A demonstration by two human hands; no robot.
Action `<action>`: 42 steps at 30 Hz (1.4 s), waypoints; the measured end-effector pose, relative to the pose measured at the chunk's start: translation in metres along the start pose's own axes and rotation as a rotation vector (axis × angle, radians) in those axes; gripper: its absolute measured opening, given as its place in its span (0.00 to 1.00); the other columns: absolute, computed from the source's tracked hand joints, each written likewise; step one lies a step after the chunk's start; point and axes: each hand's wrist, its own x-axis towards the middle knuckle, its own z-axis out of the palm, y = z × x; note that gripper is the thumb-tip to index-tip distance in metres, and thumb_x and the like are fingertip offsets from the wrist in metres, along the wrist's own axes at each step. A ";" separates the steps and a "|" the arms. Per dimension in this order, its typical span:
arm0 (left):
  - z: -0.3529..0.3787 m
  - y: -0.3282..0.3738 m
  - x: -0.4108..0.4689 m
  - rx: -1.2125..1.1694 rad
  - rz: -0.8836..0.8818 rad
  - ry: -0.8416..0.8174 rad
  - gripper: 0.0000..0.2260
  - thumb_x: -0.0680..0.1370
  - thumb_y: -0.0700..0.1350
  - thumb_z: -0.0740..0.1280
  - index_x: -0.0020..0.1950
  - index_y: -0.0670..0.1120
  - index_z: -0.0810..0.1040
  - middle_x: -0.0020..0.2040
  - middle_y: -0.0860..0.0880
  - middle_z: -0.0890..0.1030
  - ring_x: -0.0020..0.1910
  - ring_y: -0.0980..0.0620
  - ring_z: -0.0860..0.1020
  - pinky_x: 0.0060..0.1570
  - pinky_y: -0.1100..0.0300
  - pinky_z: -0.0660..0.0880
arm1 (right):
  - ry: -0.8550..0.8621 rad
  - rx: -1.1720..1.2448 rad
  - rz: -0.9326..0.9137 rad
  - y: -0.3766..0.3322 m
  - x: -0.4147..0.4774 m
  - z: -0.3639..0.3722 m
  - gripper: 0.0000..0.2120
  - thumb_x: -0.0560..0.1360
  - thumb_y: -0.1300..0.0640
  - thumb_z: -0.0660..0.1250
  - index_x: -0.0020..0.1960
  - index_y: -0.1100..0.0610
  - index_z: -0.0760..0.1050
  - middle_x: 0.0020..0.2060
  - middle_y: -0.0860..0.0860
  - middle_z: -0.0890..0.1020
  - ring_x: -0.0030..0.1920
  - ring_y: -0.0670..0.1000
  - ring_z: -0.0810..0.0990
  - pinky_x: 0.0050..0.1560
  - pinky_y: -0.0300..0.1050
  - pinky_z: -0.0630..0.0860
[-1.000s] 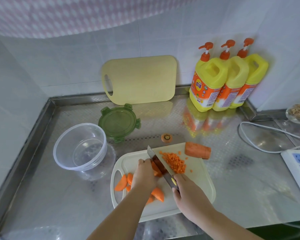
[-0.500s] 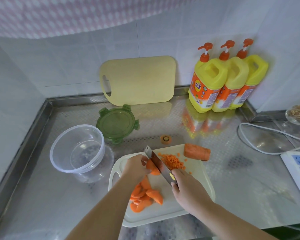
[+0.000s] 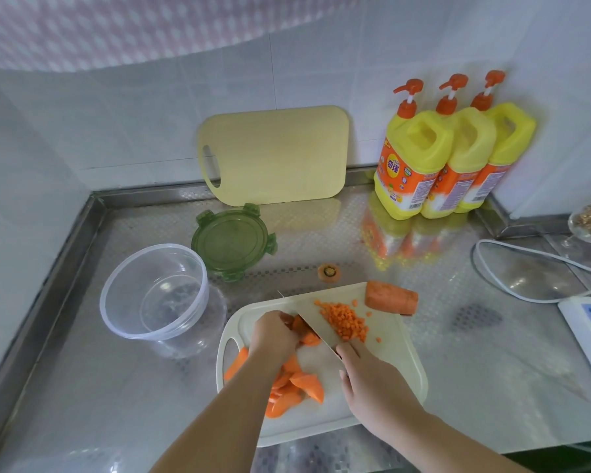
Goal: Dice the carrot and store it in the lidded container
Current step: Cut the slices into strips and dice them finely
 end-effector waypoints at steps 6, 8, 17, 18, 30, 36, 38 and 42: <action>-0.001 0.016 -0.024 0.449 0.219 -0.049 0.21 0.69 0.48 0.74 0.57 0.41 0.73 0.56 0.45 0.74 0.51 0.47 0.77 0.50 0.59 0.73 | 0.040 0.100 0.066 0.004 0.006 0.000 0.09 0.80 0.55 0.54 0.59 0.52 0.68 0.41 0.41 0.66 0.37 0.45 0.68 0.34 0.35 0.64; 0.005 0.016 -0.027 0.519 0.205 -0.045 0.24 0.72 0.48 0.72 0.62 0.41 0.68 0.60 0.46 0.66 0.55 0.47 0.75 0.54 0.58 0.73 | 0.040 0.108 0.071 0.003 0.007 0.000 0.07 0.80 0.55 0.54 0.57 0.52 0.67 0.37 0.41 0.64 0.34 0.42 0.68 0.33 0.34 0.65; 0.015 0.019 -0.031 0.511 0.202 0.080 0.17 0.76 0.44 0.67 0.62 0.45 0.69 0.59 0.47 0.65 0.52 0.47 0.77 0.48 0.57 0.74 | 0.029 0.105 0.074 0.001 0.007 0.000 0.05 0.81 0.55 0.54 0.56 0.51 0.66 0.37 0.41 0.64 0.33 0.42 0.66 0.32 0.34 0.64; 0.016 0.019 -0.031 0.500 0.203 0.087 0.17 0.75 0.44 0.68 0.62 0.45 0.69 0.58 0.47 0.65 0.52 0.47 0.77 0.48 0.56 0.74 | 0.030 0.102 0.072 0.001 0.006 0.001 0.06 0.81 0.55 0.54 0.56 0.52 0.66 0.36 0.40 0.62 0.33 0.42 0.66 0.31 0.34 0.63; -0.003 0.008 -0.025 0.259 0.202 0.074 0.07 0.75 0.42 0.63 0.41 0.43 0.80 0.40 0.45 0.81 0.40 0.48 0.76 0.37 0.61 0.68 | 0.010 0.036 0.048 -0.002 0.000 0.000 0.12 0.81 0.54 0.52 0.64 0.50 0.65 0.56 0.43 0.72 0.37 0.45 0.69 0.30 0.34 0.62; 0.000 0.007 -0.026 0.082 0.098 0.089 0.15 0.74 0.39 0.63 0.28 0.49 0.70 0.27 0.51 0.72 0.29 0.52 0.68 0.32 0.60 0.66 | -0.002 -0.025 -0.002 -0.003 -0.001 0.001 0.13 0.80 0.57 0.58 0.64 0.53 0.67 0.56 0.47 0.74 0.35 0.48 0.68 0.28 0.34 0.58; 0.001 0.007 -0.023 -0.010 0.059 0.068 0.13 0.73 0.37 0.63 0.30 0.49 0.73 0.27 0.50 0.73 0.32 0.46 0.70 0.36 0.52 0.73 | 0.024 -0.053 -0.030 -0.003 -0.002 0.001 0.14 0.76 0.57 0.64 0.61 0.53 0.68 0.52 0.48 0.76 0.34 0.48 0.74 0.26 0.33 0.61; 0.003 0.004 -0.015 -0.085 0.017 0.058 0.11 0.73 0.37 0.64 0.32 0.48 0.74 0.29 0.43 0.73 0.33 0.44 0.71 0.39 0.45 0.74 | -0.085 -0.017 0.014 -0.003 0.004 -0.006 0.15 0.80 0.58 0.53 0.67 0.53 0.63 0.57 0.48 0.72 0.48 0.49 0.77 0.45 0.42 0.74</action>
